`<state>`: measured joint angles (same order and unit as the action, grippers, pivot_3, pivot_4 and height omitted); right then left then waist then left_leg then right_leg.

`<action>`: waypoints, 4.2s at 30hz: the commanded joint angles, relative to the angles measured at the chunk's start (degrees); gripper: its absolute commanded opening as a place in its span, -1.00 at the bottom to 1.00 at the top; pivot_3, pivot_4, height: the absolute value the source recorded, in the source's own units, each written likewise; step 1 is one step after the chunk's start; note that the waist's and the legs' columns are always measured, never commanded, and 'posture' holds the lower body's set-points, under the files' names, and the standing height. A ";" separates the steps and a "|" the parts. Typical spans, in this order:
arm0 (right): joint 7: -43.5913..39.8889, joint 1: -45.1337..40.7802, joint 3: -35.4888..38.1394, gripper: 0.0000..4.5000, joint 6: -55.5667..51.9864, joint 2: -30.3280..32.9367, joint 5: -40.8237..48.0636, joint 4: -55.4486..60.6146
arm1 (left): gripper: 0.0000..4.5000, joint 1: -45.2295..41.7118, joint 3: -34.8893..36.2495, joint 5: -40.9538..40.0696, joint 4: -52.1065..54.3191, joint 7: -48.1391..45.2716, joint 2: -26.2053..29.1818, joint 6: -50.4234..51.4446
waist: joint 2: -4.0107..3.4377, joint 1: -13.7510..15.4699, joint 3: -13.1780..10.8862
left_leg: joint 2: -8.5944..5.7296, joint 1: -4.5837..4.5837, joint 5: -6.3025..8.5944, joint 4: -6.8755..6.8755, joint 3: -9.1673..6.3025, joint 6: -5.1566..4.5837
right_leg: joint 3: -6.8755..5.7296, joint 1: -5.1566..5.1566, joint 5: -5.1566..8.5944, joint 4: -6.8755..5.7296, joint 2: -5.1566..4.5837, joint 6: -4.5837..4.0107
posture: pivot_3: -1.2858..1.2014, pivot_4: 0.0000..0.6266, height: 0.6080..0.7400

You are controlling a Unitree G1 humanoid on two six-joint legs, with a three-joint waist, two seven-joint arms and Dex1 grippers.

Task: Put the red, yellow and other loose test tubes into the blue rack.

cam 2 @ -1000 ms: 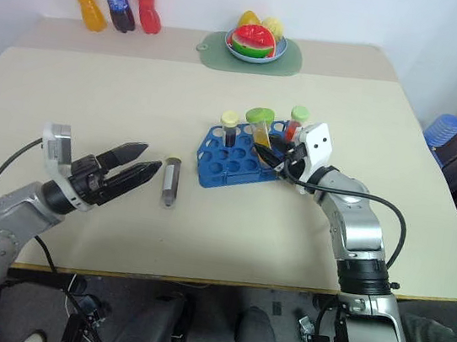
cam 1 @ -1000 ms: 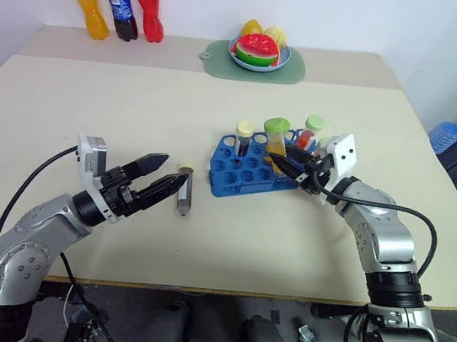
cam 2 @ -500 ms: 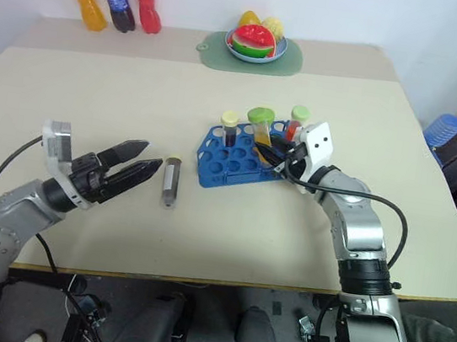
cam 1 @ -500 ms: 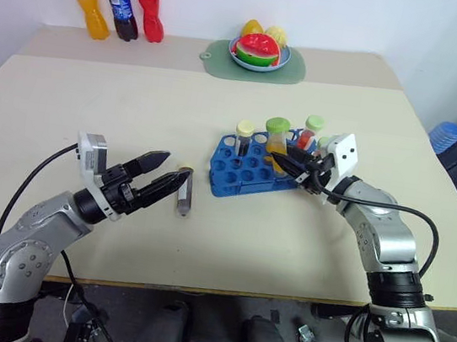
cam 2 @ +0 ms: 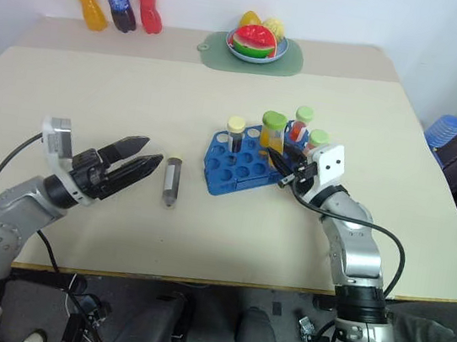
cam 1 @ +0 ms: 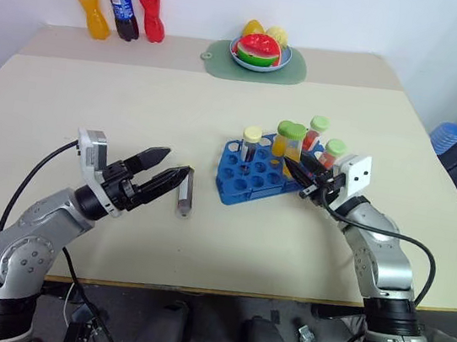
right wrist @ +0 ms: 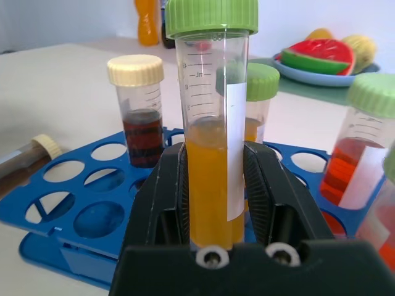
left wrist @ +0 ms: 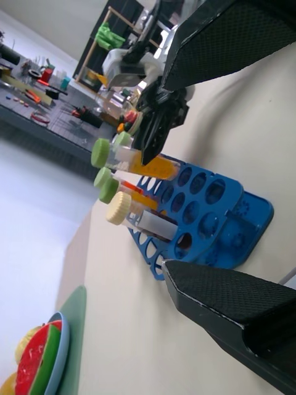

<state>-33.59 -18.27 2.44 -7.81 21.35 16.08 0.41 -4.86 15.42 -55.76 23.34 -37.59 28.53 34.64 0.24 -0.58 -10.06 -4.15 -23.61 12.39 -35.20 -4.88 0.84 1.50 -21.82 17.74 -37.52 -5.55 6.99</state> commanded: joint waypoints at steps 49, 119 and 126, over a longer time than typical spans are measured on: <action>-16.29 27.74 19.89 0.91 -22.41 29.62 13.56 35.23 | 0.40 -48.39 -25.85 -55.41 -47.72 101.32 -1.58 38.47 | 0.66 1.56 -0.23 | -0.11 -0.03 -0.02 -0.21 -0.10 0.04 | -0.04 0.09 -0.01 -0.05 -0.01 0.08 | 0.03 -0.52 1.00; 1.06 37.55 14.79 0.91 -18.41 13.45 5.21 40.04 | 0.66 -35.11 -23.57 38.94 -51.99 -22.42 -18.89 -39.67 | 0.37 2.39 -0.03 | -0.10 -0.74 0.11 -0.94 -0.01 -0.35 | -0.08 -0.15 -0.37 0.14 0.07 0.46 | 0.03 -0.52 1.00; 0.94 37.04 15.34 0.91 -16.80 12.35 5.38 37.08 | 0.66 -23.10 -15.13 34.14 -31.68 -19.39 -9.10 -34.22 | 0.32 1.20 0.00 | -0.07 -0.75 0.10 -0.89 -0.03 -0.34 | -0.06 -0.22 -0.36 0.09 0.05 0.44 | 0.03 -0.52 1.00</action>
<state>-32.85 19.00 16.37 -26.43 34.48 21.07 37.43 -29.93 -2.04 -19.87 -12.81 -57.40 17.91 -0.33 0.55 0.62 -10.06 -4.22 -24.36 12.49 -36.06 -4.90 0.50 1.45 -22.05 17.38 -37.43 -5.50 7.43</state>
